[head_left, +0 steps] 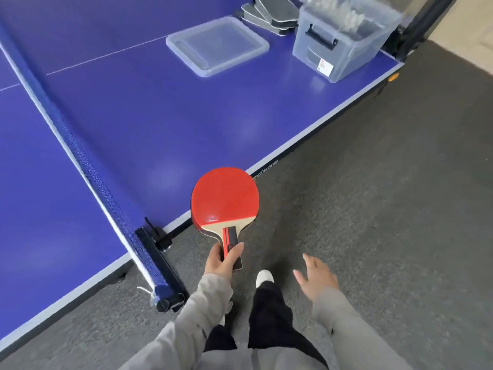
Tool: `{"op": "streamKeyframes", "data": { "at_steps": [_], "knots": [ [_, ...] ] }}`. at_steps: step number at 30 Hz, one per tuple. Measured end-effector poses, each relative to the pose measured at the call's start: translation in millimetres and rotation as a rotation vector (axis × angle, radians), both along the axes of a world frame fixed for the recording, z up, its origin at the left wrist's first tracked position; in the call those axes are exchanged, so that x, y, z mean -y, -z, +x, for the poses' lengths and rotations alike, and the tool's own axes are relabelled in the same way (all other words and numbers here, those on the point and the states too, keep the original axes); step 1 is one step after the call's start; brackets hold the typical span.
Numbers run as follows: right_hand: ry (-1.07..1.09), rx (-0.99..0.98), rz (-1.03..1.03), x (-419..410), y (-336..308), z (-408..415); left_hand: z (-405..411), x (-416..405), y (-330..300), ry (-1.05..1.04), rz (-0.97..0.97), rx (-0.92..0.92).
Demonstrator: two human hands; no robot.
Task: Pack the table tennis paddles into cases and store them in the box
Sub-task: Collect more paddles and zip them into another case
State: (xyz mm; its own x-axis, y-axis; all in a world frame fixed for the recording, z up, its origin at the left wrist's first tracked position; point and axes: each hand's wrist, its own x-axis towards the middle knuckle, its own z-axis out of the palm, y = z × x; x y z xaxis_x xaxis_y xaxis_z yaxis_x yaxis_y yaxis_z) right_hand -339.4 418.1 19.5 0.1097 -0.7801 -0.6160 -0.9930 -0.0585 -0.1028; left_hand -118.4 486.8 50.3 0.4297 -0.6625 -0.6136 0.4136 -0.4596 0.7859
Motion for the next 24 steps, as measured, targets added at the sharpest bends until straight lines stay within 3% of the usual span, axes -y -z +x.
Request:
{"op": "streamKeyframes", "data": {
  "at_steps": [11,24],
  "knots": [
    [-0.389,0.055,-0.078,182,-13,39,21,94,-4,-0.381,-0.021,0.021],
    [-0.622,0.176,-0.163,274,-17,162,116,142,2,-0.665,-0.046,0.07]
  ]
}}
